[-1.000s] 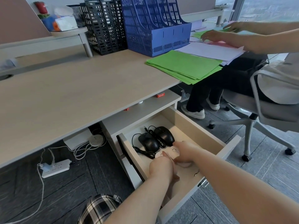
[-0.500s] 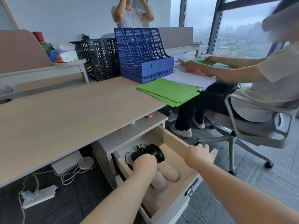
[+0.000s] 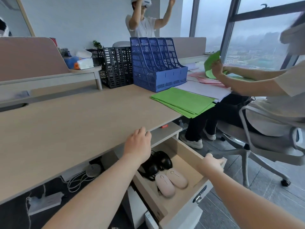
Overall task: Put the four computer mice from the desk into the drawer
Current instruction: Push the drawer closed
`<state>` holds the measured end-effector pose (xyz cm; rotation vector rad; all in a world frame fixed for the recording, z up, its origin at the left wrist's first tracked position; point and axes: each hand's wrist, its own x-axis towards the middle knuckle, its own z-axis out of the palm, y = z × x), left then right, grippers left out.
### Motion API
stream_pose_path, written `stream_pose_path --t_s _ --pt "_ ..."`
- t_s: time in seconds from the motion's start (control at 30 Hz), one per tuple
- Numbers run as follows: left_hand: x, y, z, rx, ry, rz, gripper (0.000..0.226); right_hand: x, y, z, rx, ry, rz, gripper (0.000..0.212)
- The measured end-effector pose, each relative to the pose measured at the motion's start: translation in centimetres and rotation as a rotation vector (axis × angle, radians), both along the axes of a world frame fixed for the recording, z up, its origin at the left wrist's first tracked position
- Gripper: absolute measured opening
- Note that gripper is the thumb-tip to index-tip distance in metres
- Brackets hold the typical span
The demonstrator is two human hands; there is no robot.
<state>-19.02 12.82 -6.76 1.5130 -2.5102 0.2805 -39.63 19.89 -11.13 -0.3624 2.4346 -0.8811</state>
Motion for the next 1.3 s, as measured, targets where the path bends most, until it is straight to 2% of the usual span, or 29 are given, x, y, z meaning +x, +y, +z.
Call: stream_pose_path --t_s 0.03,0.13,0.27,0.37,0.47,0.6,0.77,0.97,1.1,1.3 --pt "0.2 -0.6 0.2 -0.015 0.005 -0.003 0.029 0.1 -0.3 -0.2 -0.002 0.024 0.078 0.060" --pt "1.0 -2.2 0.5 0.009 0.026 0.037 0.037 0.2 -2.2 -1.6 -0.094 -0.032 0.042 0.062" --pt "1.9 -4.6 0.8 0.136 0.086 0.142 0.050 1.3 -3.8 -1.6 -0.188 -0.002 0.065 0.066" --pt "2.9 -6.1 0.6 0.219 0.130 0.202 0.058 1.6 -4.7 -2.4 -0.241 -0.111 -0.009 0.046" --pt "3.4 -7.1 0.1 0.267 0.159 0.217 0.063 2.9 -5.4 -2.9 -0.188 -0.068 0.098 0.033" --pt "3.5 -8.0 0.0 0.310 0.138 0.199 0.069 3.9 -6.1 -3.8 -0.253 -0.094 0.108 0.036" --pt "3.9 -8.7 -0.2 0.345 0.119 0.179 0.073 4.3 -7.4 -4.3 -0.215 -0.160 0.173 0.038" --pt "4.7 -9.2 0.5 0.349 0.104 0.134 0.070 5.4 -9.3 -4.7 -0.253 -0.207 0.287 0.029" --pt "4.8 -9.3 0.4 0.334 0.144 0.129 0.067 6.5 -10.0 -4.8 -0.205 -0.256 0.359 0.045" --pt "4.8 -9.1 0.5 0.316 0.165 0.140 0.066 7.0 -11.5 -5.2 -0.214 -0.294 0.380 0.049"
